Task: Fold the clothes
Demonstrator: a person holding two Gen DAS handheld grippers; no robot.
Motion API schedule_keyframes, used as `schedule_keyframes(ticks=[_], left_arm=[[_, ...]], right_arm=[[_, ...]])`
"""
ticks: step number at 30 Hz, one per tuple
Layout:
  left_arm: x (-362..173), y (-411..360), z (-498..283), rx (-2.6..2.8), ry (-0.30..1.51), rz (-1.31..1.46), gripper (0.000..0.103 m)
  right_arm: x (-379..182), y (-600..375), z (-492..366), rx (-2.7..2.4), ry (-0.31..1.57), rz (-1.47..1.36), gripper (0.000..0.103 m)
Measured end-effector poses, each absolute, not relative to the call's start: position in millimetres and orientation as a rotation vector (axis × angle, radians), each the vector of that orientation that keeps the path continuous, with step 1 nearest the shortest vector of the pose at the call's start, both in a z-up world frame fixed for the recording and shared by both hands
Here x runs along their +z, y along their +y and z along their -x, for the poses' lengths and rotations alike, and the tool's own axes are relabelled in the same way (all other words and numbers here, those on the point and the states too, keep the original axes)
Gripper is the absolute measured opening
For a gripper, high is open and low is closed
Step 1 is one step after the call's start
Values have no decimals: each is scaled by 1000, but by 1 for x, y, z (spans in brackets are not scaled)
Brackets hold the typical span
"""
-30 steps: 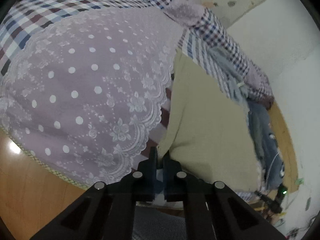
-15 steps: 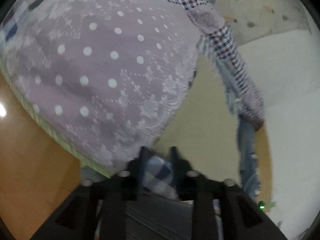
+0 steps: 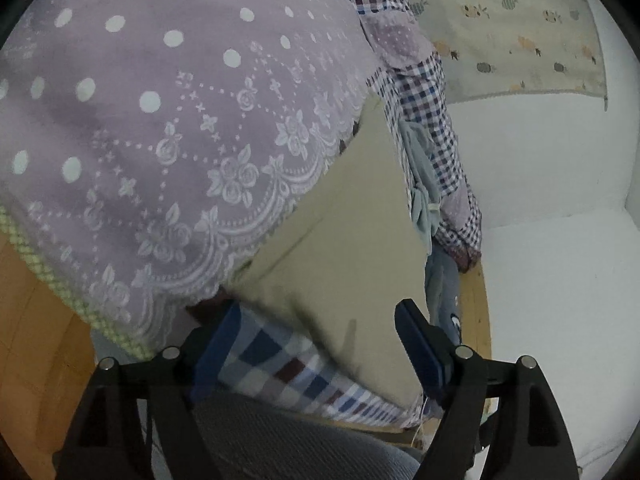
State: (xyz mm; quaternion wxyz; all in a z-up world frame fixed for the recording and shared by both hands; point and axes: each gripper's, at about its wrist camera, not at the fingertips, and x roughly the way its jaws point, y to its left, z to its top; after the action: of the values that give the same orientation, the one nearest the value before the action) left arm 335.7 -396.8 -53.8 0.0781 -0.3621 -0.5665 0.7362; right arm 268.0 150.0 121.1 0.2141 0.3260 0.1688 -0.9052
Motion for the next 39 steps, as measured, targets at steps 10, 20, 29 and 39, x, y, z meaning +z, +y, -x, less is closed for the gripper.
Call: schedule_keyframes(ticks=[10, 20, 29, 39], left_arm=[[-28, -392, -320, 2177, -1704, 907, 83], [12, -424, -322, 2209, -1725, 1100, 69], [6, -416, -320, 2183, -1772, 1076, 69], [-4, -404, -316, 2155, -1811, 1060, 70]], right_arm=[[123, 31, -277, -2310, 617, -671, 80], [82, -109, -328, -2040, 912, -380, 82], [17, -179, -364, -1996, 1094, -169, 82], [-11, -229, -353, -1998, 1164, -178, 23]])
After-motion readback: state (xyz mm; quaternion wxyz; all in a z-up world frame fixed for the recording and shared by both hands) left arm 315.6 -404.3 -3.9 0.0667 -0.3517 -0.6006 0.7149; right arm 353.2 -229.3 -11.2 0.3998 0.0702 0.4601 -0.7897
